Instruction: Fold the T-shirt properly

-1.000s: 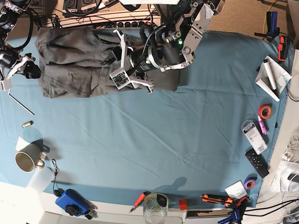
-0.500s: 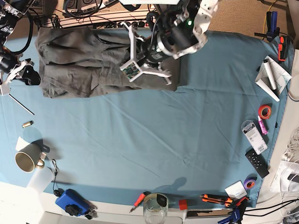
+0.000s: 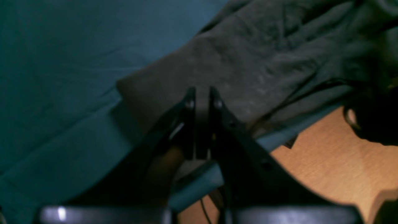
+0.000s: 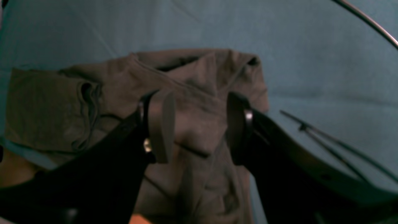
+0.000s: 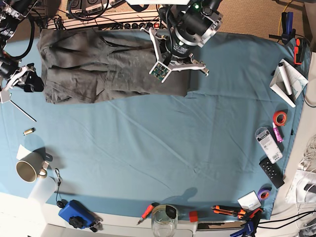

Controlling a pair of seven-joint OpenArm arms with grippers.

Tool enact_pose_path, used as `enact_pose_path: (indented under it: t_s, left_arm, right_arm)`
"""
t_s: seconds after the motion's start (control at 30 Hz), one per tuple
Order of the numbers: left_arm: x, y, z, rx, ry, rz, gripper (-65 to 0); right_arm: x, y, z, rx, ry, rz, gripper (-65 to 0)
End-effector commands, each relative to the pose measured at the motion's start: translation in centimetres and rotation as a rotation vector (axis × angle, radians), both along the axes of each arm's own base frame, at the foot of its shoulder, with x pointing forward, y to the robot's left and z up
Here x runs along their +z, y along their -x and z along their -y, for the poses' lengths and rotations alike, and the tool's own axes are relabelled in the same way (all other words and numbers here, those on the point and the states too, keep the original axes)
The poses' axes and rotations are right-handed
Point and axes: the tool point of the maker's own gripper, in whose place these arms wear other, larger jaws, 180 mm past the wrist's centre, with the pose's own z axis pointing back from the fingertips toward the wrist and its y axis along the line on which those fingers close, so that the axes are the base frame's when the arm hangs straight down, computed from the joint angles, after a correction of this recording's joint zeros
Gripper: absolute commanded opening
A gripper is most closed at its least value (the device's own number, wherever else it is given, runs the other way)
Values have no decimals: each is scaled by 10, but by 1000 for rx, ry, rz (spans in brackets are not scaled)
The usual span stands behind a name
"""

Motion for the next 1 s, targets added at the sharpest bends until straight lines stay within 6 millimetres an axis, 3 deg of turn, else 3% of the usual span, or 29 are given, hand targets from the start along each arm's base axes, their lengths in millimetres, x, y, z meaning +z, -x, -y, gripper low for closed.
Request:
enact_pose_path:
  t_s: [0.0, 0.17, 0.43, 0.77, 0.97]
  left_arm:
    - [9, -1, 4, 5, 35, 24, -650]
    - [4, -6, -11, 39, -62, 48, -650]
    - [3, -7, -15, 72, -60, 37, -650]
    - [4, -7, -14, 73, -52, 34, -650]
    - [4, -7, -14, 73, -52, 35, -650]
  right_arm:
    - [20, -10, 5, 7, 19, 63, -379]
    - [18, -10, 7, 1, 36, 53, -380]
    - [3, -9, 33, -102, 106, 24, -379]
    - [-43, 11, 49, -191, -21, -85, -379]
    - [-48, 19, 31, -154, -169, -117, -379]
